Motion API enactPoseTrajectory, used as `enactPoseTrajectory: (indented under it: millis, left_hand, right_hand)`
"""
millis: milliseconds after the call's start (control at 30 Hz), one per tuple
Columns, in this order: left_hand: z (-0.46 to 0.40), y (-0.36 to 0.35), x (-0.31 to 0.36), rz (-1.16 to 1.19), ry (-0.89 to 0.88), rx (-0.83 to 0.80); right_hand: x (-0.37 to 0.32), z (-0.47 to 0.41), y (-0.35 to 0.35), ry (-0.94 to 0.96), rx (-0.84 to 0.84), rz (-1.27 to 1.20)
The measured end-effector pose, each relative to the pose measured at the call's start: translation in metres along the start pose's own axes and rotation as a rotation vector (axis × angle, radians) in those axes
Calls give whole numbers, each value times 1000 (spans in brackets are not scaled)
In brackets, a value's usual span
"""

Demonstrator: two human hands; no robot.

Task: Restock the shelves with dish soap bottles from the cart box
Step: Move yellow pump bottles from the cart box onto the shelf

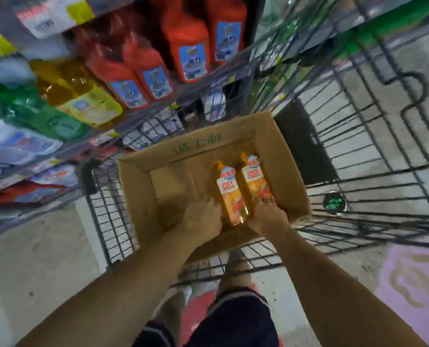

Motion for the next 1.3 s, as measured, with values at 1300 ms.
enactPoseTrajectory:
  millis: [1300]
  left_hand:
    - [-124, -180, -53, 1792, 742, -356]
  right_hand:
    - [48, -178, -50, 14, 91, -1023]
Point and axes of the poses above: each hand's wrist, its own z-axis away from the middle knuckle, its own y-axis out of the back of the hand, x = y × z, the point moved 6 cm from there along -z, towards the middle knuckle, and after that the axes turned 11 degrees about y, right-handed, at the moved point
